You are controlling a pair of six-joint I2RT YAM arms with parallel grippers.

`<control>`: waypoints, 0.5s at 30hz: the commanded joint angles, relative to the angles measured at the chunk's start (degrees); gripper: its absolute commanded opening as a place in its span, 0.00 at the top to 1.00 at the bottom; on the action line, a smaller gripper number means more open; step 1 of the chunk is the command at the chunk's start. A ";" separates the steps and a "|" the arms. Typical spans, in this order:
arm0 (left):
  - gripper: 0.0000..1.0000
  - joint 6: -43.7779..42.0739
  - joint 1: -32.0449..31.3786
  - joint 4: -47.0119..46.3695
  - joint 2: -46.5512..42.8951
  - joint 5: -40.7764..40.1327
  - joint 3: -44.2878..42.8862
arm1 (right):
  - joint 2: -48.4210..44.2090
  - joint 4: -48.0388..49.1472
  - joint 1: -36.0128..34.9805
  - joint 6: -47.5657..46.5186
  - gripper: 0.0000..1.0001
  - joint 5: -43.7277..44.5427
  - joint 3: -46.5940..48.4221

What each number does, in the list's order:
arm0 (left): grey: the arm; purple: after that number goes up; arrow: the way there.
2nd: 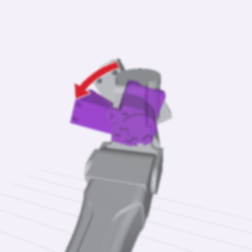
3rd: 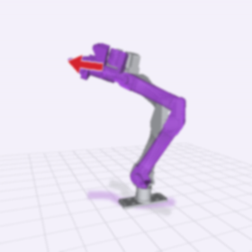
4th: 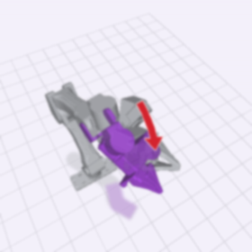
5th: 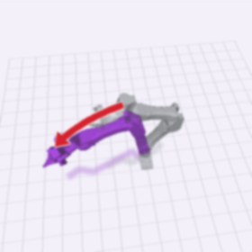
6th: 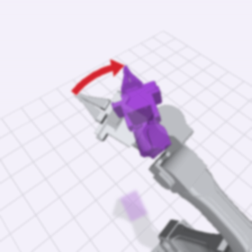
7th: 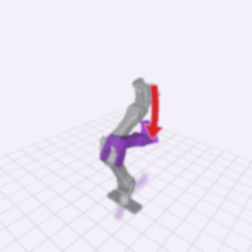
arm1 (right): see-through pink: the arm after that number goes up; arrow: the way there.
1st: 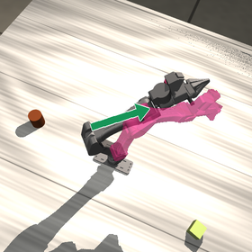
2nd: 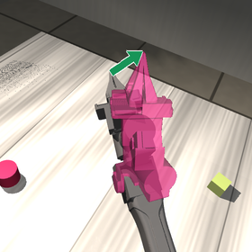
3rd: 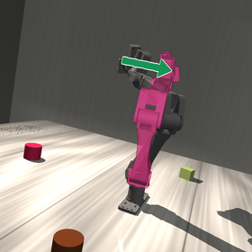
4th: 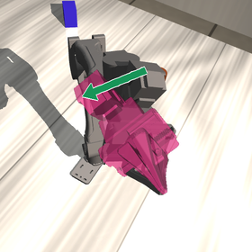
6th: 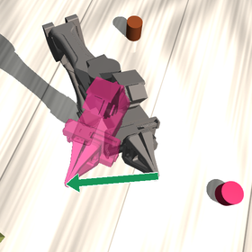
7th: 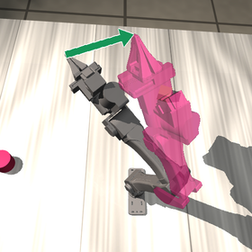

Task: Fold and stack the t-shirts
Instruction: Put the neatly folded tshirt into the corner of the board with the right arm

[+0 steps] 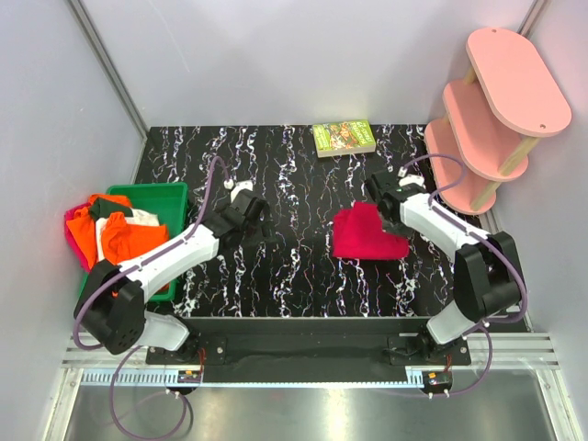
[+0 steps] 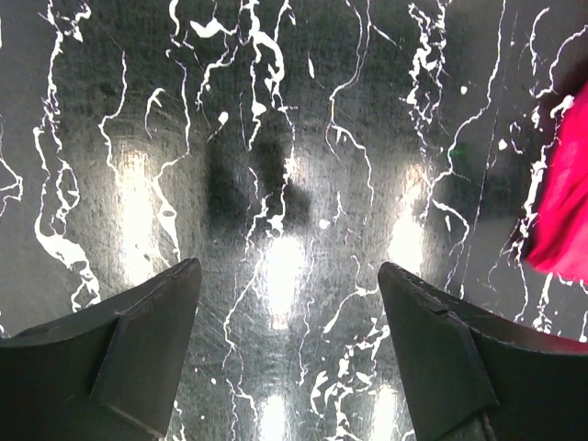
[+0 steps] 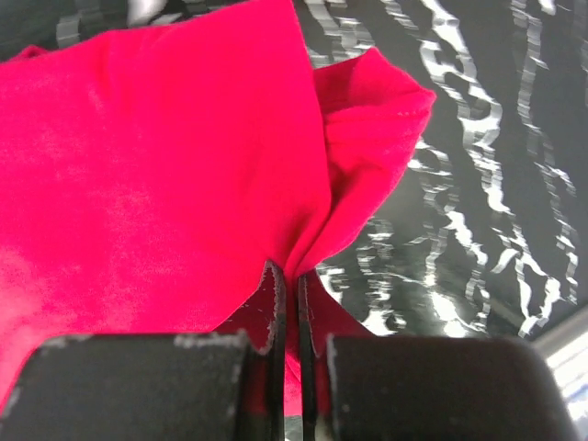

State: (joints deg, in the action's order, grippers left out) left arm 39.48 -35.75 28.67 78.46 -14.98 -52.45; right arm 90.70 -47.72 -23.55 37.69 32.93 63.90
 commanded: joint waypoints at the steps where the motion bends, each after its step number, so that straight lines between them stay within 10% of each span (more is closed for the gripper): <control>1: 0.18 0.42 -0.11 0.25 -2.25 2.24 0.24 | -3.86 -3.25 3.77 1.86 1.00 5.22 -0.97; 15: 0.18 -1.16 -1.25 0.08 -2.16 3.91 0.33 | 1.49 -12.21 10.54 -2.98 1.00 12.69 3.86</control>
State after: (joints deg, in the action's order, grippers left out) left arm 39.44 -36.21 29.91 77.93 -12.67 -52.34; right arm 89.47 -55.68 -14.17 34.54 40.80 63.94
